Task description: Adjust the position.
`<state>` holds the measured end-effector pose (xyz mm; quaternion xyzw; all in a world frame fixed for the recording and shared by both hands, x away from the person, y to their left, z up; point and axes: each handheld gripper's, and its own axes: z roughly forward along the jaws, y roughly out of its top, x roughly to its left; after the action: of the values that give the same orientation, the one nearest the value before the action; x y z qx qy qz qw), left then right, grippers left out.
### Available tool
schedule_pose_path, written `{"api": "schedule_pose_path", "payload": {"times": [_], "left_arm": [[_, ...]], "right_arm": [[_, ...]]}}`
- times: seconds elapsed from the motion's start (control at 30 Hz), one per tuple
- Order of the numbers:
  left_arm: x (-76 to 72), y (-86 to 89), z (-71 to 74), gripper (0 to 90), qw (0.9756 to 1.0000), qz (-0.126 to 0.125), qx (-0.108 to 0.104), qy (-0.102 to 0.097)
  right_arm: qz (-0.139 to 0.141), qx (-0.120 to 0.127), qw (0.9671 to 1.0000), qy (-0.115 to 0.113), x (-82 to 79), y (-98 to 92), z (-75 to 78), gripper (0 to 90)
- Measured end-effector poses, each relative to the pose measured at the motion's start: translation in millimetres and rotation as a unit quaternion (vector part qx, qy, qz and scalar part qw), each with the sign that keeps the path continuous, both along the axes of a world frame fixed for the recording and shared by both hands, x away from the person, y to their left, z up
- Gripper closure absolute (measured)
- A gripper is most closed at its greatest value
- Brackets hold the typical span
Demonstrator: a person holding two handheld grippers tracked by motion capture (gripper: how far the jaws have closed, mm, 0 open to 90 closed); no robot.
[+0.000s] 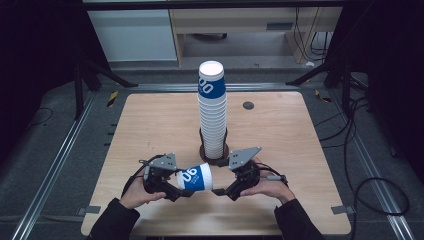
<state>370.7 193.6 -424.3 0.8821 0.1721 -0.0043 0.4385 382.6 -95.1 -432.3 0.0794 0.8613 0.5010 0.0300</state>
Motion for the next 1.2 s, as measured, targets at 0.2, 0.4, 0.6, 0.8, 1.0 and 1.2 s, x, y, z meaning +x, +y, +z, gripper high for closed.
{"api": "schedule_pose_path", "payload": {"times": [0.2, 0.4, 0.6, 0.8, 1.0, 1.2], "left_arm": [[0.7, 7.5, 4.4, 27.0, 0.9986, 0.008, -0.052, -0.005], [-1.4, 3.5, 3.6, 27.0, 0.9977, -0.008, -0.067, -0.005], [-4.1, -1.5, 3.4, 27.1, 0.997, -0.025, -0.073, -0.005], [-7.5, -7.3, 3.4, 27.1, 0.9965, -0.038, -0.074, -0.007], [-10.1, -12.4, 2.5, 27.1, 0.9964, -0.049, -0.069, -0.007], [-11.2, -14.9, 1.4, 27.2, 0.9967, -0.052, -0.062, -0.006]], "right_arm": [[-0.024, 0.032, 0.9992, 0.008, 3.9, -7.1, 1.0, 8.8], [-0.014, 0.063, 0.9976, 0.024, 3.5, -5.4, 0.8, 8.8], [0.003, 0.094, 0.9948, 0.039, 1.9, -2.7, 2.1, 8.8], [0.018, 0.098, 0.9936, 0.052, 0.6, 2.6, -0.8, 9.4], [0.035, 0.101, 0.9924, 0.061, -0.8, 8.1, -3.3, 10.2], [0.047, 0.102, 0.9913, 0.07, -1.6, 10.5, -5.8, 12.9]]}}
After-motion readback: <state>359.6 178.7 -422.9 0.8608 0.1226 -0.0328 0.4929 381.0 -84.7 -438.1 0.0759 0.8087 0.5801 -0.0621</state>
